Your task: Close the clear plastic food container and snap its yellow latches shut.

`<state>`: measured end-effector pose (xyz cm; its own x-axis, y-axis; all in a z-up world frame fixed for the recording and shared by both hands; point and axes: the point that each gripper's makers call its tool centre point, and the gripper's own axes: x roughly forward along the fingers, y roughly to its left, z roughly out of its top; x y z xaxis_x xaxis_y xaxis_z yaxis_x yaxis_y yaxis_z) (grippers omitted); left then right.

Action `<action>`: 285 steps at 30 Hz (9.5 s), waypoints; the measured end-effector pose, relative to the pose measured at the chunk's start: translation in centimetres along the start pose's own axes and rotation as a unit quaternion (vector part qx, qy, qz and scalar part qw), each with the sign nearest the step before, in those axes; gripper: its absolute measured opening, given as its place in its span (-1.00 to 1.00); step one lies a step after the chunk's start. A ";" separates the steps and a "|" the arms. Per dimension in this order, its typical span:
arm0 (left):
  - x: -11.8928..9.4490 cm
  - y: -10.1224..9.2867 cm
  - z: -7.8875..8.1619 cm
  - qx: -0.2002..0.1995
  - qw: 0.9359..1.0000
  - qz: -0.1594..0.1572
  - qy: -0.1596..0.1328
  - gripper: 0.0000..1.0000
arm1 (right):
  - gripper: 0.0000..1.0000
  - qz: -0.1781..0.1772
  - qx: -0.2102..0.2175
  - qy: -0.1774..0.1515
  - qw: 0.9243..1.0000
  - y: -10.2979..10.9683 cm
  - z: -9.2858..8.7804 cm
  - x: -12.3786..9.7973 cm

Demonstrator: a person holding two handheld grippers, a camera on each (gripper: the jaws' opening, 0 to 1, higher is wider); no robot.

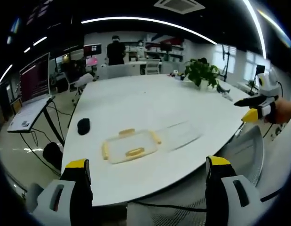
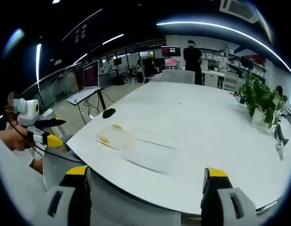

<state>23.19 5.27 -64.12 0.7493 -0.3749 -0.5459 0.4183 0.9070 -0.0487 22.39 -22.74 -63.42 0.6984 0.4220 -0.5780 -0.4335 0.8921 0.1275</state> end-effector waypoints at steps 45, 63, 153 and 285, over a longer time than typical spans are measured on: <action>0.9 3.0 0.8 0.008 1.000 -0.010 -0.001 0.94 | 0.98 0.007 -0.011 0.025 1.000 1.0 -0.1 1.9; 1.4 3.9 0.9 0.035 0.999 -0.017 0.009 0.90 | 0.98 0.010 -0.033 0.023 0.999 1.2 1.0 2.3; 7.7 8.7 -0.1 0.258 0.937 -0.224 0.074 0.76 | 0.17 0.191 -0.344 0.060 0.917 9.2 4.7 15.3; 14.2 13.1 -4.7 0.419 0.809 -0.345 0.226 -0.26 | -0.28 0.283 -0.457 0.269 0.799 9.7 0.1 25.5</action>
<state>36.89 12.73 -76.50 0.0039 -0.4562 -0.8899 0.9999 -0.0084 0.0086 36.06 -3.36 -76.81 0.0042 0.3669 -0.9303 -0.9999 -0.0115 -0.0090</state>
